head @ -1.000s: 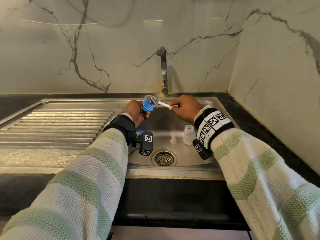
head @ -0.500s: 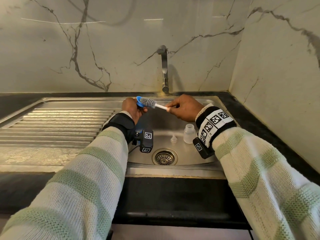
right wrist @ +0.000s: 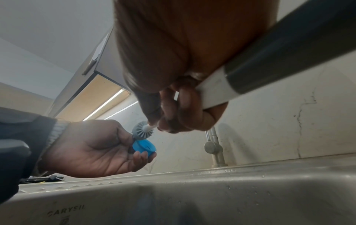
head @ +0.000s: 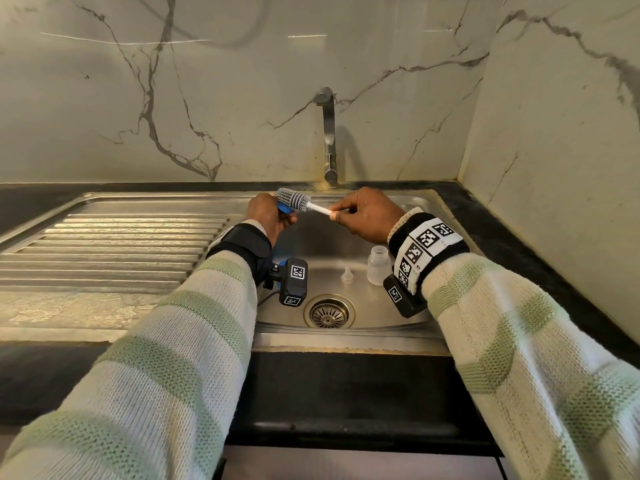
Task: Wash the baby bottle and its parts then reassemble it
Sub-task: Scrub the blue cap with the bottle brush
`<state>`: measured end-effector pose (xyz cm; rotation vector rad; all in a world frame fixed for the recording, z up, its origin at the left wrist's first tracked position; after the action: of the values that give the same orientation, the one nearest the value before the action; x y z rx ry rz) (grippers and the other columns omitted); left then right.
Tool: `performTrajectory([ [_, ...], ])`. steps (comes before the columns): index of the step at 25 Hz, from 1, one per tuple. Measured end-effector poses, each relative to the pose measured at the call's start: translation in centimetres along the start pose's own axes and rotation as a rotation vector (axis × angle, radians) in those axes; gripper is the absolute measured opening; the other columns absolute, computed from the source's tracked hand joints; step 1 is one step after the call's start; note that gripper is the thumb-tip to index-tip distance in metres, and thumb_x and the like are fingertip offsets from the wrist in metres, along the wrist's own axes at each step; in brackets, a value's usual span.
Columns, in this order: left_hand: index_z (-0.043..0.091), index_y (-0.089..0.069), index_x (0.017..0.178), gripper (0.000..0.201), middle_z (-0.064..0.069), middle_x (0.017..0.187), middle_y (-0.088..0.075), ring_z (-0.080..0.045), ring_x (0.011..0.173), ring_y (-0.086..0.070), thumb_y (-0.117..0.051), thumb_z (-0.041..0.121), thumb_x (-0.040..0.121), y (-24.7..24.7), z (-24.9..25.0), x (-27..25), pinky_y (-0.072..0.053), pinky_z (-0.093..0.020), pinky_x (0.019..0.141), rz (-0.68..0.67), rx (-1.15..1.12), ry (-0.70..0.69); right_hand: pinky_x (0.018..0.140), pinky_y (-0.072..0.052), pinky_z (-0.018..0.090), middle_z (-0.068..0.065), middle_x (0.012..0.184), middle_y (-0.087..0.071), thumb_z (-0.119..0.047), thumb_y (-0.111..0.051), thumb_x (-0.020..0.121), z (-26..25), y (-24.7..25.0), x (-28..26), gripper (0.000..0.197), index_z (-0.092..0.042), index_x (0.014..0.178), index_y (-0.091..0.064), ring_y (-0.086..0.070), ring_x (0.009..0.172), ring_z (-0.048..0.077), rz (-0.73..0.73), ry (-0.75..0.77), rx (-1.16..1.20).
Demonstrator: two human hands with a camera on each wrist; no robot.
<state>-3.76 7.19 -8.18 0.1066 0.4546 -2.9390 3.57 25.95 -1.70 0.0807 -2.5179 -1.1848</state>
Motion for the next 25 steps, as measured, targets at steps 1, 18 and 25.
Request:
performTrajectory([
  [1,0.000,-0.059,0.088,0.031,-0.017,0.081,-0.062,-0.022,0.061,-0.056,-0.029,0.001,0.096,0.1,0.1,0.1,-0.048,-0.028,0.051,0.005,-0.013,0.000,0.059,-0.039,0.015,-0.013,0.081,-0.066,-0.023,-0.063,0.093,0.2,0.0,0.1,0.026,-0.017,0.117,-0.071,-0.054,0.067,0.002,-0.006,-0.010,-0.014],
  [18,-0.007,-0.056,0.114,0.037,-0.018,0.086,-0.062,-0.019,0.064,-0.055,-0.027,0.012,0.103,-1.5,-0.6,-1.0,-0.051,-0.025,0.053,-0.118,-0.042,0.077,0.056,-0.039,0.019,-0.004,0.084,-0.067,-0.026,-0.063,0.093,0.8,0.9,0.2,0.025,-0.017,0.114,-0.073,-0.054,0.066,0.005,0.039,-0.046,-0.103],
  [25,-0.006,-0.052,0.126,0.041,-0.021,0.100,-0.063,-0.018,0.067,-0.056,-0.027,0.018,0.105,-1.1,-0.2,-0.8,-0.051,-0.025,0.052,-0.092,-0.103,0.050,0.055,-0.039,0.019,-0.007,0.079,-0.062,-0.026,-0.062,0.094,0.5,0.8,0.3,0.025,-0.017,0.115,-0.073,-0.053,0.064,0.005,0.067,-0.052,-0.082],
])
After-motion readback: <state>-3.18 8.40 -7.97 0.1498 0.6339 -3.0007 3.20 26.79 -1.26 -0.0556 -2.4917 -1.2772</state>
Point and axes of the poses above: each hand's wrist, its own x-axis towards the middle knuckle, its own y-axis out of the back of the hand, z = x × y, the point moved 10 cm from there along x, towards the middle knuckle
